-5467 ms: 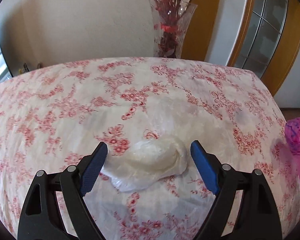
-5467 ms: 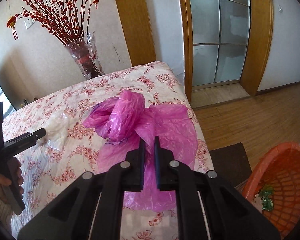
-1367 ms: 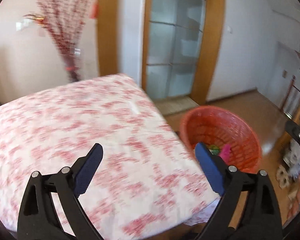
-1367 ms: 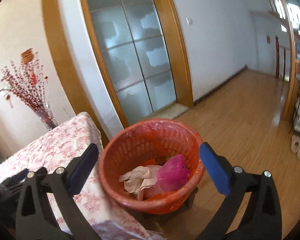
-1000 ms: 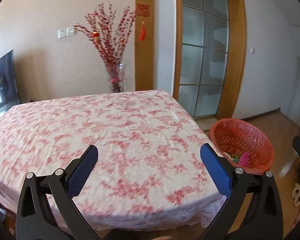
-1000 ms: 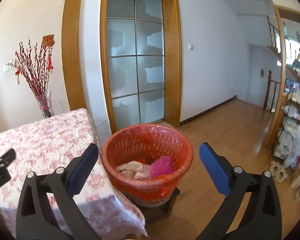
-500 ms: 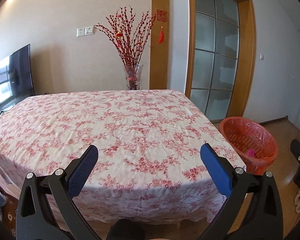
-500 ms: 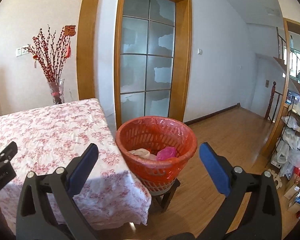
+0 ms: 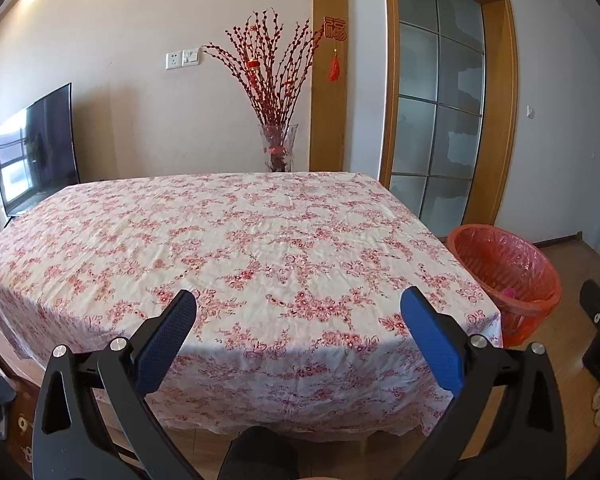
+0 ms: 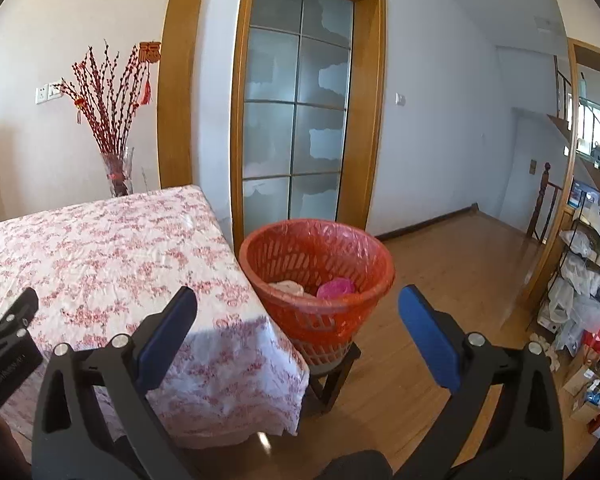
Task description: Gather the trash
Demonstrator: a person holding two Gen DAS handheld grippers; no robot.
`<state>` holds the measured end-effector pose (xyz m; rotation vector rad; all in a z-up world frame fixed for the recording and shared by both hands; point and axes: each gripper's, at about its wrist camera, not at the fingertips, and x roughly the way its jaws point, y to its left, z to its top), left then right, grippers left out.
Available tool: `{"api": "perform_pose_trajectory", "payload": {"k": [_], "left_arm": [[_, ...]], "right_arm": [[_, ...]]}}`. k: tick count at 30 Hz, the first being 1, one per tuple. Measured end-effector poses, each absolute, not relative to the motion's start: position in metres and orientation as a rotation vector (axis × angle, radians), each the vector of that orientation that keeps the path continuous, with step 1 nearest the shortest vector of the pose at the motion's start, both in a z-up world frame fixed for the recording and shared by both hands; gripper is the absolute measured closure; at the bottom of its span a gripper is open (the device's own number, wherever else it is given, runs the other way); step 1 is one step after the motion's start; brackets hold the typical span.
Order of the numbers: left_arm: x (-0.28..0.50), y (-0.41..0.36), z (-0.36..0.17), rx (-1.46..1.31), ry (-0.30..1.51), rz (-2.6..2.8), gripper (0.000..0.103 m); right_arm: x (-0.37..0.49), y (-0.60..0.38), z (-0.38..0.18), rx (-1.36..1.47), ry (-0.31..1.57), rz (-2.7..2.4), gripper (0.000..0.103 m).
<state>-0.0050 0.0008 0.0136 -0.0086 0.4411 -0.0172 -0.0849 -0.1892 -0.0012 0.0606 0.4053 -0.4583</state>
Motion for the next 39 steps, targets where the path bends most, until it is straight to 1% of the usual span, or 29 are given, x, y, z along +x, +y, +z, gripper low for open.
{"api": "perform_pose_trajectory", "payload": {"k": [14, 39], "left_arm": [[-0.001, -0.002, 0.004, 0.004, 0.486, -0.001, 0.002], [-0.002, -0.004, 0.002, 0.008, 0.499, 0.036, 0.002]], "right_arm": [[-0.084, -0.192, -0.01, 0.068, 0.44, -0.489, 0.004], [-0.082, -0.193, -0.019, 0.053, 0.475, -0.506, 0.004]]}}
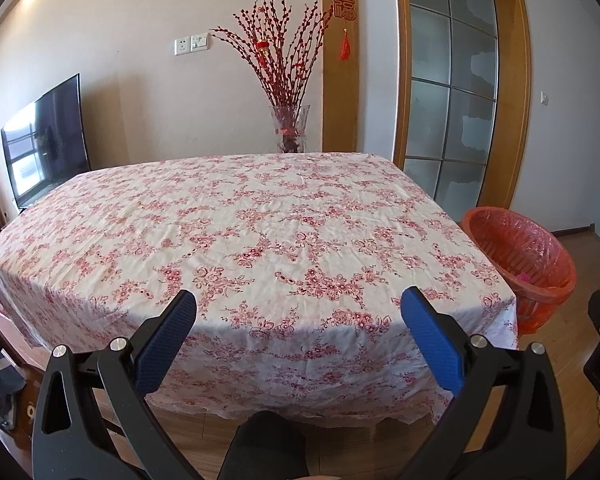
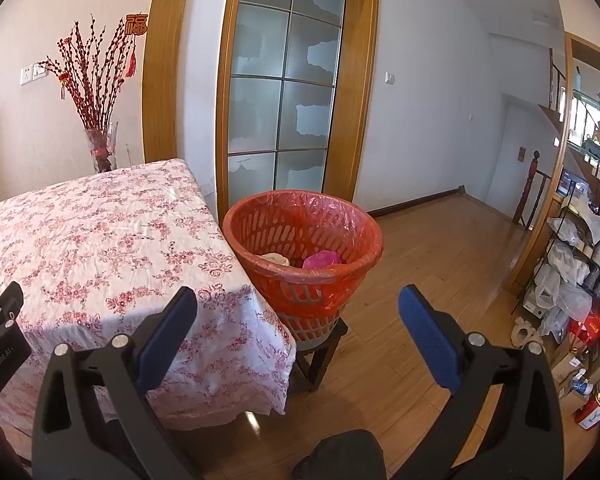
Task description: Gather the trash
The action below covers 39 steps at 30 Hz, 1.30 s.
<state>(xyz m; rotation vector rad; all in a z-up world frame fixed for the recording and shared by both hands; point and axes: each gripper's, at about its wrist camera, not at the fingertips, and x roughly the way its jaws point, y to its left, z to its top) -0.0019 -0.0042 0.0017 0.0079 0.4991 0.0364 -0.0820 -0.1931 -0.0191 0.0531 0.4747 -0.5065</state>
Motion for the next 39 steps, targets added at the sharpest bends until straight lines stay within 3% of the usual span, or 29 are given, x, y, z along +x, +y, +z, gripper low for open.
{"api": "perform_pose_trajectory", "payload": {"k": [39], "left_arm": [[-0.008, 0.001, 0.009, -0.017, 0.45, 0.001, 0.002]], "right_arm": [[-0.084, -0.191, -0.019, 0.053, 0.473, -0.503, 0.004]]}}
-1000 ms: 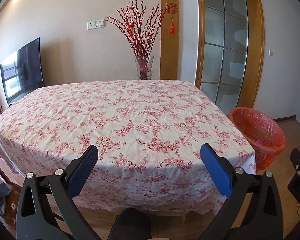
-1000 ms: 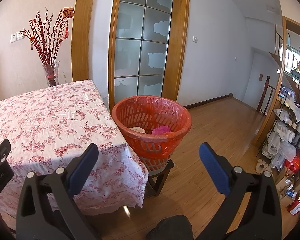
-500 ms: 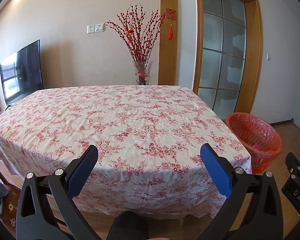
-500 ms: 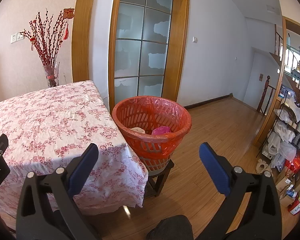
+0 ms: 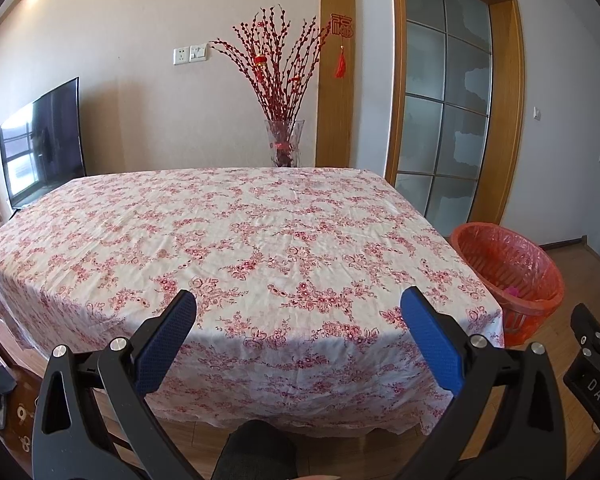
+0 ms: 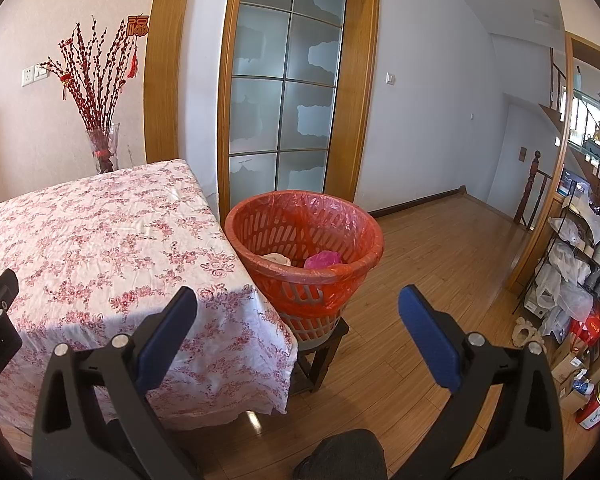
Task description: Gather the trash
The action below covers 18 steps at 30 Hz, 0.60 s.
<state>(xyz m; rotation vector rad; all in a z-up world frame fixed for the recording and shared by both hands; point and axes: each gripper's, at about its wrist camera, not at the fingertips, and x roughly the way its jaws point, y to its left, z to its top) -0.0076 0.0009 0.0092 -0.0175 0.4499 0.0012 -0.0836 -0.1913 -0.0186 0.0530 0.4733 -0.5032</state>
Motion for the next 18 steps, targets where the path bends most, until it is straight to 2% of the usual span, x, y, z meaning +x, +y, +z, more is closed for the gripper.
{"api": "perform_pose_trajectory", "payload": {"k": [18], "left_arm": [[-0.0045, 0.0031, 0.0056, -0.018, 0.459, -0.003, 0.002]], "right_arm": [[-0.0834, -0.1912, -0.0184, 0.054, 0.475, -0.503, 0.004]]}}
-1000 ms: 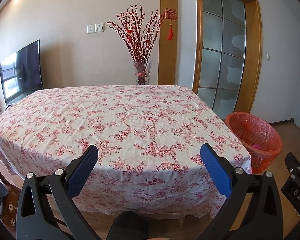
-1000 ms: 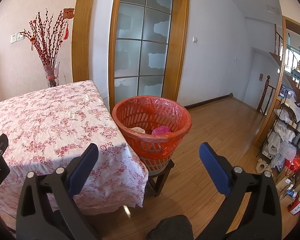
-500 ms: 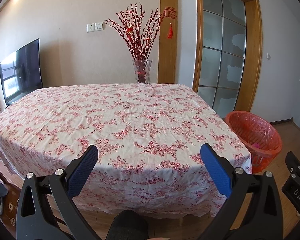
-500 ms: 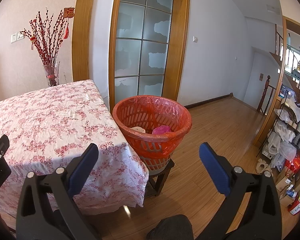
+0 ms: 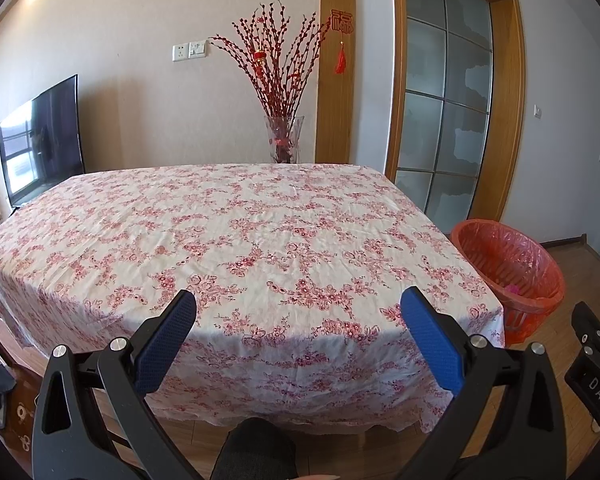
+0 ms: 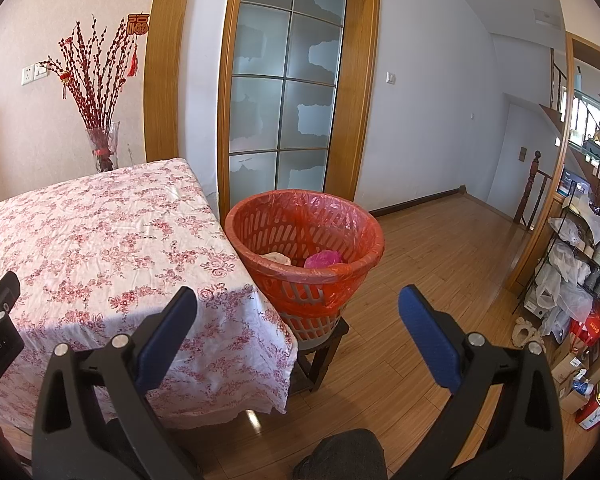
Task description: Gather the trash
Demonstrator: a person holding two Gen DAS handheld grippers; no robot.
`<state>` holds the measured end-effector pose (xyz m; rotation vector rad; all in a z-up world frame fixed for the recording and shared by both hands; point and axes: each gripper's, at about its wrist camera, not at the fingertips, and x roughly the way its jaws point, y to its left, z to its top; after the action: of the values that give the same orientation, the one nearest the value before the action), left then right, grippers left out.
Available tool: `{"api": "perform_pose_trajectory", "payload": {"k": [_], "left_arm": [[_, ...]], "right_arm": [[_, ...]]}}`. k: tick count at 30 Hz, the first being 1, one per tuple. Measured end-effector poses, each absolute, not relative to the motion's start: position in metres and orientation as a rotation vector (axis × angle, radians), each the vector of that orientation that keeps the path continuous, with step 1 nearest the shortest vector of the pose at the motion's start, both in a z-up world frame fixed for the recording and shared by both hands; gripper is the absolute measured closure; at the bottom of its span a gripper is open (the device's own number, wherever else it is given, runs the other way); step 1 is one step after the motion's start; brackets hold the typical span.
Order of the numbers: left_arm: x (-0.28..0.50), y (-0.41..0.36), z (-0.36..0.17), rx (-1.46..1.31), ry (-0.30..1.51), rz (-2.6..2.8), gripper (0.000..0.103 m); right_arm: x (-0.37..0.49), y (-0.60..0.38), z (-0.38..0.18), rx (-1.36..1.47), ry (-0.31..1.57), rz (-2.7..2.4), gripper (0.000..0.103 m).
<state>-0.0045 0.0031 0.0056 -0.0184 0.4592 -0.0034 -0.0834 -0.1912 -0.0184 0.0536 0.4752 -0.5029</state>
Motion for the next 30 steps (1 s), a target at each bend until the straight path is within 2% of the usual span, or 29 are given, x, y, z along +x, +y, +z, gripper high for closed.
{"api": "perform_pose_trajectory", "payload": {"k": [30], "left_arm": [[0.0033, 0.0049, -0.0003, -0.016, 0.489, -0.011, 0.002]], "right_arm": [[-0.0818, -0.1957, -0.0243, 0.055, 0.492, -0.495, 0.004]]}}
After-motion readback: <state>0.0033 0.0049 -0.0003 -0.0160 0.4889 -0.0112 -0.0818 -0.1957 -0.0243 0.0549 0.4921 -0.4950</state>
